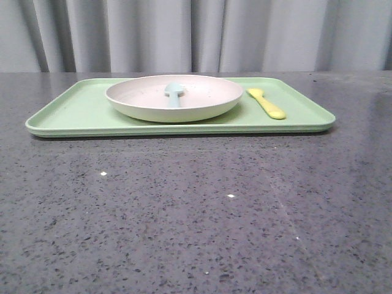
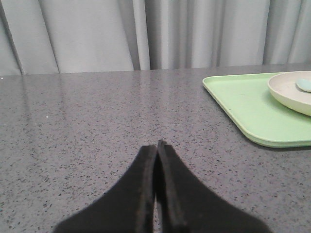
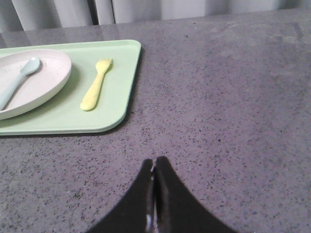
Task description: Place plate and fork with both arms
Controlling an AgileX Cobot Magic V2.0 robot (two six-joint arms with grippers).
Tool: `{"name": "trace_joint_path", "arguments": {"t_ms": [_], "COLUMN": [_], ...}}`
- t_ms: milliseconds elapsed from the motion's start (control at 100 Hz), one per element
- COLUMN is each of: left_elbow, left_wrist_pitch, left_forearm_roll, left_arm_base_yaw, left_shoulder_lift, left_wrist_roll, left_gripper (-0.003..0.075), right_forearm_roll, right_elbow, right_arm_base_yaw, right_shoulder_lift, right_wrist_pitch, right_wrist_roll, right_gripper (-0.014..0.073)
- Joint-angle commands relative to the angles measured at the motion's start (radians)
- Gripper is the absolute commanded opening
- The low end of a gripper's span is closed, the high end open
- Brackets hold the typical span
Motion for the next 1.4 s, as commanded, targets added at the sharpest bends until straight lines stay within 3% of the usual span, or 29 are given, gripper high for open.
{"name": "trace_joint_path", "arguments": {"t_ms": [0, 160, 540, 1390], "left_elbow": [0.012, 0.012, 0.012, 0.012], "left_wrist_pitch": [-0.071, -0.071, -0.071, -0.071], "left_forearm_roll": [-0.001, -0.001, -0.001, -0.001], "left_arm_base_yaw": [0.000, 0.000, 0.000, 0.000], "left_shoulder_lift": [-0.032, -0.032, -0.032, -0.032], "left_wrist_roll": [-0.010, -0.010, -0.010, -0.010], "left_gripper": [-0.0020, -0.0020, -0.0020, -0.0020], "right_forearm_roll": [0.041, 0.117, 0.117, 0.117], "right_elbow": [0.009, 0.067, 0.271, 0.306], "right_arm_base_yaw": [-0.024, -0.046, -0.093, -0.118], "right_shoulder_lift": [-0.012, -0.064, -0.275, -0.345], "right_wrist_pitch": [-0.167, -0.264, -0.444, -0.410], "right_wrist_roll": [-0.072, -0.212, -0.213, -0.212], "right_gripper": [-0.0102, -0.0102, -0.0102, -0.0102]}}
